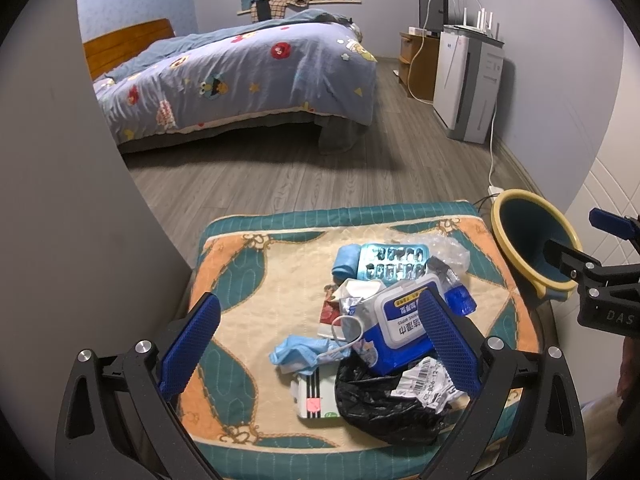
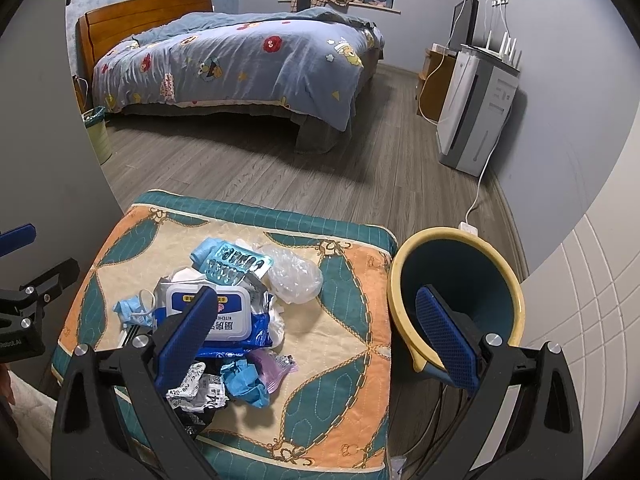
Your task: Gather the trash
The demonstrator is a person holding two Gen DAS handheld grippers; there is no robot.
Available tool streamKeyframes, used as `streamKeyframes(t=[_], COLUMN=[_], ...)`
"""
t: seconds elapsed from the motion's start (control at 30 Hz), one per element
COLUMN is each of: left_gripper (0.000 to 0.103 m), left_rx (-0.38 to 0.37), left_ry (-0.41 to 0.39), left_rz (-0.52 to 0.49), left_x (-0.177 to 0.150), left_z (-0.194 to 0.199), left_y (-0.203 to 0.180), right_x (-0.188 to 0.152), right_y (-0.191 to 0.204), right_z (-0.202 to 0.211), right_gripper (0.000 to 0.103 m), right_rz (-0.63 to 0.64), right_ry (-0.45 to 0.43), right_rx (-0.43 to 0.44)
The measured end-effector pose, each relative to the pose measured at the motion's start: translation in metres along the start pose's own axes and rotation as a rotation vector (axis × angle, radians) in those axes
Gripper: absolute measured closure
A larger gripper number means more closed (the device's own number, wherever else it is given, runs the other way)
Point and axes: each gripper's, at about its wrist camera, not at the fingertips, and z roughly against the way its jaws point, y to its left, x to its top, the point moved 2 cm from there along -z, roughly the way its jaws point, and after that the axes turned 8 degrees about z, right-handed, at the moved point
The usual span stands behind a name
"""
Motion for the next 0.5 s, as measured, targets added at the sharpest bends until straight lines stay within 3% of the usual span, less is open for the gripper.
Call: streamKeyframes(t=[0.5], left_gripper=[0.005], left_rx=[0.0], left_ry=[-0.002], left_rz=[-0.001], left_x=[0.0007], left_z=[0.0008], left_y=[-0.0012], right_x=[0.0001], right_y=[-0.0005], right_z=[-0.0005], right_gripper=[0.006], right_rz=[-0.003], right_ry=[0.008], right_rx=[0.004])
